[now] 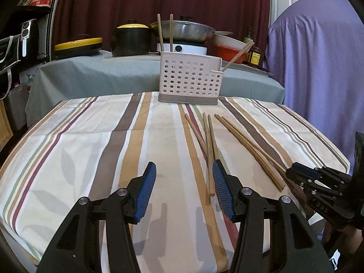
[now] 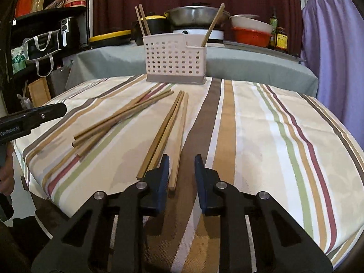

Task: Organize utensils
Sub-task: 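Move both open tools back over the remaining chopsticks, then close the left tool on a chopstick while the right tool grasps another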

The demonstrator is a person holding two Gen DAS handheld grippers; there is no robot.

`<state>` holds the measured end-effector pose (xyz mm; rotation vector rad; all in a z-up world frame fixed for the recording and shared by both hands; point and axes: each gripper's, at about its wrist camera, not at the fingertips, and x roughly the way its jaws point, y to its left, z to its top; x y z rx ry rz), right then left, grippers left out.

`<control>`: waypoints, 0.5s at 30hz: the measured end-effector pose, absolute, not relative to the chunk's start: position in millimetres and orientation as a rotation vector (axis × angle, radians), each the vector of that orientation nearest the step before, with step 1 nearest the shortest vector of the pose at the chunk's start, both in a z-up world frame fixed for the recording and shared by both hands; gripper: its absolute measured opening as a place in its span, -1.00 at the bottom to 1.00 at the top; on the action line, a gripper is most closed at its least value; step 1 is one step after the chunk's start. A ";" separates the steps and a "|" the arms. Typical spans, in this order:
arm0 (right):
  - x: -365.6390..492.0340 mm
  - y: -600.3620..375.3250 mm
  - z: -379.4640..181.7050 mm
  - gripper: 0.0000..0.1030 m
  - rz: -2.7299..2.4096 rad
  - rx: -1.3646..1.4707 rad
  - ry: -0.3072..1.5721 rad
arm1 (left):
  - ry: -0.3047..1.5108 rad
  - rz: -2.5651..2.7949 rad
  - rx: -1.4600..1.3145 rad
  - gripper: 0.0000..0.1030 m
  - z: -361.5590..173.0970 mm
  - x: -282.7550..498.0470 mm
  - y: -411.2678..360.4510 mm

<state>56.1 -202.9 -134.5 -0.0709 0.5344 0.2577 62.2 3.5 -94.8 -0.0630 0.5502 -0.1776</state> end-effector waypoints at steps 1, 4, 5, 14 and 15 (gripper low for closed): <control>56.7 -202.9 -135.4 -0.60 0.258 -0.073 0.537 | 0.553 -0.181 -0.062 0.00 -96.0 62.0 2.9; 59.2 -202.3 -140.2 -0.88 0.258 -0.081 0.554 | 0.562 -0.191 -0.058 0.00 -99.0 61.5 -0.4; 58.9 -203.1 -140.8 -0.88 0.255 -0.081 0.551 | 0.566 -0.194 -0.055 -0.01 -100.2 61.3 -1.5; 58.5 -209.2 -139.9 -0.89 0.239 -0.069 0.548 | 0.599 -0.225 -0.025 -0.24 -111.6 62.5 -11.7; 58.7 -209.6 -140.0 -0.89 0.239 -0.067 0.549 | 0.604 -0.227 -0.022 -0.28 -113.5 63.0 -12.1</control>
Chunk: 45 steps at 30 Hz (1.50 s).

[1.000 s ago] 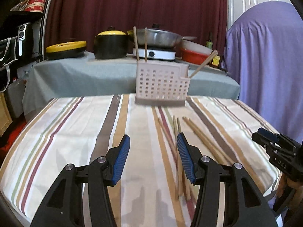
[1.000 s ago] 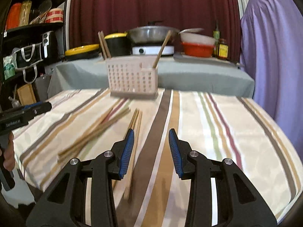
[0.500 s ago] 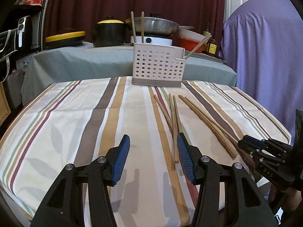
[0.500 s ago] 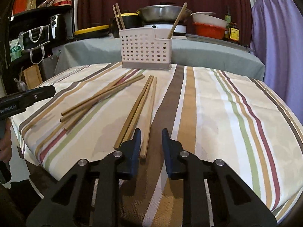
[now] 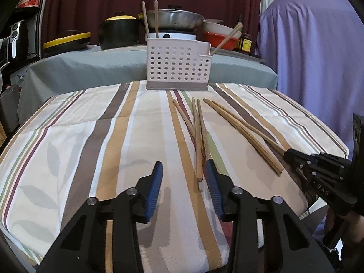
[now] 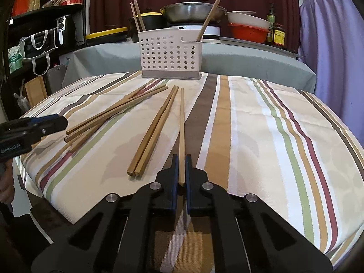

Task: Organize utensils
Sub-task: 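Close the left tool on a chopstick while the right tool grasps another, then lift both held chopsticks and carry them above the white basket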

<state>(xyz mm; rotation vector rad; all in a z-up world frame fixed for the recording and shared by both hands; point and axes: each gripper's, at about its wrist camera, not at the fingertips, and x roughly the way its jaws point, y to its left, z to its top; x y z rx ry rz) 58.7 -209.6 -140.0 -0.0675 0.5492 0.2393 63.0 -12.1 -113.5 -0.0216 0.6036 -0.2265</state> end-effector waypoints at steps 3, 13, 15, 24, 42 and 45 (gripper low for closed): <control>59.4 -209.5 -139.8 -0.89 0.242 -0.065 0.551 | 0.613 -0.231 -0.015 -0.34 -116.6 64.3 -12.8; 59.9 -209.2 -139.8 -0.89 0.242 -0.064 0.552 | 0.624 -0.247 0.010 -0.51 -122.2 71.4 -19.6; 60.0 -209.2 -139.9 -0.89 0.242 -0.064 0.552 | 0.622 -0.252 0.016 -0.57 -123.0 72.2 -21.2; 58.4 -207.9 -137.7 -0.89 0.245 -0.072 0.540 | 0.585 -0.265 0.041 -0.87 -120.1 68.5 -26.0; 31.5 -213.8 -76.0 -0.89 0.214 -0.080 0.358 | 0.376 -0.235 0.018 -0.87 -51.1 45.3 -14.9; 28.2 -216.8 -64.1 -0.89 0.212 -0.076 0.330 | 0.336 -0.236 0.026 -0.87 -36.6 44.0 -15.2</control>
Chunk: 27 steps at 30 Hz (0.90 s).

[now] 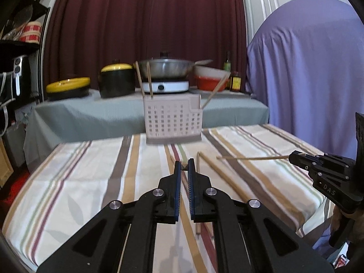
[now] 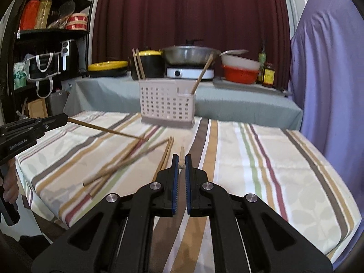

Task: Organize utensils
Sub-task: 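Lift both held chopsticks and carry them above the white basket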

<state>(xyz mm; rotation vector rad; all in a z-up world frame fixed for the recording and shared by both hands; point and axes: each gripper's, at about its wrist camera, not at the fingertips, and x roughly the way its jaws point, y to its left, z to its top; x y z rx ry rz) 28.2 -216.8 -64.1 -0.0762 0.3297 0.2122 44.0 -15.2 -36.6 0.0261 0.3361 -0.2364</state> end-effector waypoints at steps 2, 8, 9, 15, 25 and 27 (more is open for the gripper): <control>25.8 -217.8 -56.5 -0.89 0.210 -0.073 0.311 | 0.311 -0.235 0.026 -0.87 -27.5 43.5 -14.9; 21.8 -222.6 -35.2 -0.89 0.205 -0.066 0.258 | 0.228 -0.242 0.030 -0.87 -1.1 41.3 -17.0; 21.4 -223.7 -31.6 -0.89 0.204 -0.064 0.250 | 0.212 -0.244 0.032 -0.87 4.1 41.6 -18.1; 18.2 -227.3 -17.4 -0.89 0.203 -0.054 0.217 | 0.159 -0.250 0.031 -0.87 24.5 41.2 -21.4; 16.7 -231.2 5.7 -0.89 0.204 -0.039 0.174 | 0.128 -0.225 0.004 -0.87 48.8 32.5 -13.5; 17.7 -231.1 10.0 -0.89 0.203 -0.037 0.172 | 0.132 -0.215 -0.009 -0.87 53.0 31.2 -11.0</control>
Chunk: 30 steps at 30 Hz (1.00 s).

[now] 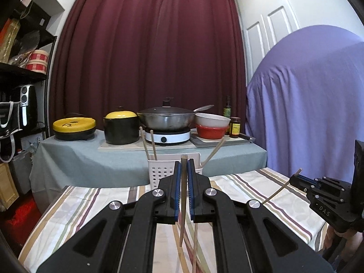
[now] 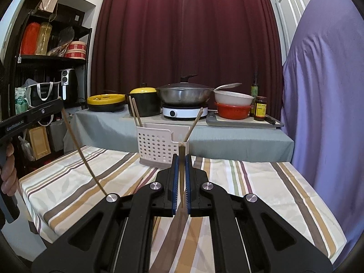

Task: Organize utensils
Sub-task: 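Lift both held chopsticks and carry them above the white basket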

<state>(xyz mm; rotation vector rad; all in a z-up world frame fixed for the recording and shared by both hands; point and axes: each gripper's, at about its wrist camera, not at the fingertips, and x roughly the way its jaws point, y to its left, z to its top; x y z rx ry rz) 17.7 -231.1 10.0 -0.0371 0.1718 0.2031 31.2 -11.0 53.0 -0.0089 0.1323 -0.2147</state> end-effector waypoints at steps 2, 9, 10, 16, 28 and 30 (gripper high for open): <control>19.0 -231.8 13.1 -0.89 0.201 -0.036 0.172 | 0.131 -0.201 -0.017 -0.87 58.5 29.0 -8.1; 30.5 -228.5 33.9 -0.89 0.223 -0.036 0.167 | 0.089 -0.170 -0.033 -0.87 76.7 33.5 1.0; 33.7 -227.9 37.2 -0.89 0.230 -0.035 0.167 | 0.084 -0.170 -0.037 -0.87 79.6 36.9 2.5; 58.0 -220.3 61.3 -0.89 0.259 -0.046 0.144 | 0.061 -0.169 -0.058 -0.87 92.5 60.7 11.0; 125.7 -212.2 106.9 -0.89 0.286 -0.050 0.070 | 0.019 -0.176 -0.080 -0.87 122.5 122.7 16.2; 138.7 -212.0 115.7 -0.89 0.286 -0.047 0.058 | -0.002 -0.173 -0.073 -0.87 131.0 134.1 14.8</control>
